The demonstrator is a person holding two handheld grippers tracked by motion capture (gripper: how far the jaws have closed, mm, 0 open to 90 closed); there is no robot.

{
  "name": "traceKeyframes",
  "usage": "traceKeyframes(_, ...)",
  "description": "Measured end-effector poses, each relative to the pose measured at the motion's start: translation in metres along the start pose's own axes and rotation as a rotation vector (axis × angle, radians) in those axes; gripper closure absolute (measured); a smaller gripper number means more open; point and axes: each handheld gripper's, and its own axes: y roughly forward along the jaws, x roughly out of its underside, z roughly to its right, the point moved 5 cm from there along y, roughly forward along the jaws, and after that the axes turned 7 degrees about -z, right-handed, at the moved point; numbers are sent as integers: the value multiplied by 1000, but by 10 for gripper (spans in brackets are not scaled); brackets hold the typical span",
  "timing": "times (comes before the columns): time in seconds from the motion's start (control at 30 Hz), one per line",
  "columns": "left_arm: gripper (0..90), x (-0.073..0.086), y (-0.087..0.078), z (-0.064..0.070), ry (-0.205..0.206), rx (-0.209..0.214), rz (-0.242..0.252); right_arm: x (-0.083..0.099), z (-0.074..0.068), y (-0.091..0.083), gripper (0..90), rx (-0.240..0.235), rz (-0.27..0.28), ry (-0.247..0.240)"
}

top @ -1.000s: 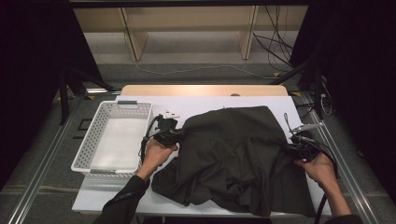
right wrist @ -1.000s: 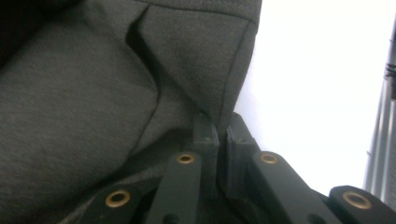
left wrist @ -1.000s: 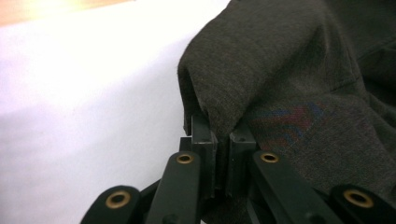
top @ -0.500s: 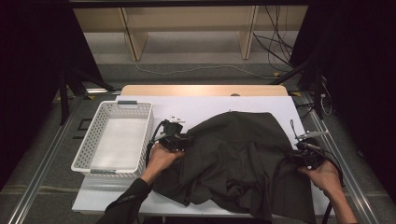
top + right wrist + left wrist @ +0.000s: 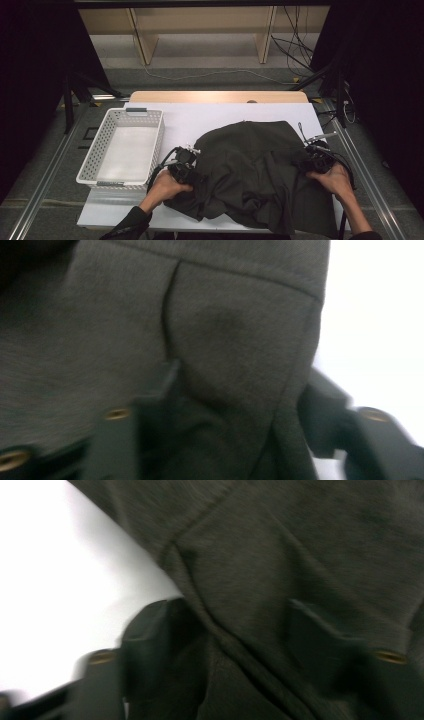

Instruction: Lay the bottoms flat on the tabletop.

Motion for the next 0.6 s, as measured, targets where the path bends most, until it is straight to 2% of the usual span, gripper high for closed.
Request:
traceKeyframes(0.1,774,3,-3,5,39,24,10,6,-5,3,741,3,-31,-17)
traceKeyframes(0.13,806,4,-5,6,48,31,7,8,-6,2,778,8,-31,-21)
traceKeyframes(0.23,826,13,-8,13,72,43,4,18,-10,-3,826,5,-27,-42)
traceKeyframes(0.43,828,33,-18,28,110,79,-13,33,-21,-13,831,0,-34,-78)
traceKeyframes(0.6,824,46,-27,35,118,96,-19,43,-30,-21,830,-11,-31,-97)
